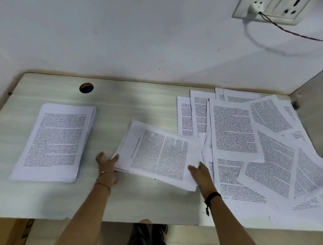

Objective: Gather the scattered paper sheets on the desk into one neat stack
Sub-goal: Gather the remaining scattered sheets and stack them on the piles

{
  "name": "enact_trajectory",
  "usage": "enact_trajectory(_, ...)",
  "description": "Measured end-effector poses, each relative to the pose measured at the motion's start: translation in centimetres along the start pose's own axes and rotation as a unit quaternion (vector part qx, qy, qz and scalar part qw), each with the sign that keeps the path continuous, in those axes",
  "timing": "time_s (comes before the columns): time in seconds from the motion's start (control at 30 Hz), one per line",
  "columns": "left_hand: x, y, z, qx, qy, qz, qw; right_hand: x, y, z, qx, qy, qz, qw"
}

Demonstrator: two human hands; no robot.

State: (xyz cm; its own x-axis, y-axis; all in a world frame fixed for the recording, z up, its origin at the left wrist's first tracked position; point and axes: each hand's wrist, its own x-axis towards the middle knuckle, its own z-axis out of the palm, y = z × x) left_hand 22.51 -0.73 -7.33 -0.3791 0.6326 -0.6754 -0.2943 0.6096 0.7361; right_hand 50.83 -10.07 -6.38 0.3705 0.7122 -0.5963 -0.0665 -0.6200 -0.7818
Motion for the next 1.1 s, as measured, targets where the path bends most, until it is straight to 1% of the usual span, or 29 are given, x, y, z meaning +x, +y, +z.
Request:
enact_trajectory(0.03,0.7,0.5,-0.8,0.040,-0.017,0.002,0.999,0.0,0.3,-0.7,0.010,0.003,0.006,1.000)
enact_trajectory(0.1,0.9,0.9,-1.0,0.151,-0.103,0.004,0.983,-0.4,1.2,-0.5,-0.003,0.029,0.017,0.999)
enact_trajectory(0.13,0.6,0.8,-0.6,0.231,-0.141,0.025,0.962,-0.6,1.5,0.1,-0.017,0.045,0.022,0.999)
enact_trajectory(0.17,0.3,0.4,-0.2,0.316,-0.167,0.059,0.932,-0.7,1.4,1.0,-0.031,0.053,0.021,0.998)
enact_trajectory(0.2,0.1,0.0,0.1,0.379,-0.177,0.092,0.904,-0.7,1.4,2.0,-0.036,0.046,0.020,0.998)
enact_trajectory(0.23,-0.3,-0.2,0.4,0.417,-0.167,0.110,0.887,-0.8,1.4,2.8,-0.036,0.037,0.018,0.999)
enact_trajectory(0.27,0.1,-0.3,0.4,0.438,-0.150,0.116,0.878,-0.6,1.2,3.2,-0.048,0.033,0.008,0.998)
enact_trajectory(0.3,0.1,-0.3,0.2,0.451,-0.136,0.115,0.875,-0.8,0.6,3.4,-0.067,0.048,0.003,0.997)
enact_trajectory(0.33,0.4,-0.2,-0.1,0.444,-0.125,0.098,0.882,-0.4,0.4,3.4,-0.077,0.077,0.003,0.994)
enact_trajectory(0.37,0.7,0.1,-0.5,0.399,-0.121,0.070,0.906,-0.1,0.3,3.4,-0.073,0.106,0.010,0.992)
enact_trajectory(0.4,0.9,0.2,-1.0,0.316,-0.130,0.038,0.939,0.0,0.2,3.4,-0.047,0.120,0.021,0.991)
enact_trajectory(0.43,0.4,0.3,-1.4,0.202,-0.139,-0.006,0.969,-0.3,0.1,3.5,-0.005,0.114,0.030,0.993)
enact_trajectory(0.47,0.0,0.2,-1.6,0.097,-0.139,-0.033,0.985,-0.3,0.1,3.8,0.039,0.089,0.033,0.995)
enact_trajectory(0.5,-0.4,-0.2,-1.7,0.014,-0.155,-0.061,0.986,-0.6,-0.1,4.3,0.077,0.043,0.031,0.996)
enact_trajectory(0.53,-1.1,-0.6,-1.4,0.001,-0.185,-0.073,0.980,-0.9,0.1,4.8,0.103,-0.020,0.036,0.994)
enact_trajectory(0.57,-2.1,-0.8,-1.1,0.010,-0.210,-0.077,0.975,-1.3,0.0,5.5,0.107,-0.096,0.051,0.988)
enact_trajectory(0.6,-2.5,-1.3,-0.8,0.035,-0.216,-0.065,0.974,-1.9,-0.2,6.0,0.100,-0.164,0.071,0.979)
enact_trajectory(0.63,-2.3,-1.8,-0.6,0.058,-0.216,-0.045,0.974,-2.3,-0.4,6.6,0.090,-0.216,0.089,0.968)
enact_trajectory(0.67,-2.1,-1.8,-0.4,0.088,-0.211,-0.026,0.973,-2.3,-0.3,6.9,0.089,-0.239,0.093,0.962)
enact_trajectory(0.7,-1.7,-1.6,-0.3,0.132,-0.193,-0.003,0.972,-2.2,-0.3,7.0,0.104,-0.227,0.085,0.965)
enact_trajectory(0.77,-1.1,-0.6,-1.0,0.211,-0.154,0.012,0.965,-1.6,-0.6,6.9,0.153,-0.139,0.044,0.978)
enact_trajectory(0.8,-0.7,-0.2,-1.7,0.228,-0.153,0.008,0.961,-1.2,-1.1,6.7,0.153,-0.103,0.022,0.982)
enact_trajectory(0.83,-0.2,0.0,-2.3,0.239,-0.160,-0.001,0.958,-1.0,-1.9,6.7,0.112,-0.087,-0.004,0.990)
enact_trajectory(0.9,0.3,0.4,-3.6,0.253,-0.152,-0.012,0.955,-0.7,-3.0,7.6,-0.054,-0.075,-0.042,0.995)
enact_trajectory(0.93,0.5,0.5,-3.9,0.255,-0.140,-0.004,0.957,-0.4,-3.1,8.4,-0.137,-0.075,-0.045,0.987)
enact_trajectory(0.97,0.8,0.4,-4.0,0.263,-0.125,0.015,0.957,-0.3,-3.2,9.4,-0.201,-0.094,-0.042,0.974)
enact_trajectory(1.0,0.6,0.5,-3.9,0.284,-0.112,0.037,0.952,-0.4,-3.3,10.3,-0.242,-0.119,-0.042,0.962)
enact_trajectory(1.03,0.3,0.7,-3.6,0.317,-0.103,0.056,0.941,-0.6,-3.5,11.1,-0.260,-0.133,-0.043,0.955)
enact_trajectory(1.1,0.2,1.4,-3.5,0.375,-0.106,0.084,0.917,-1.2,-3.8,12.7,-0.222,-0.103,-0.051,0.968)
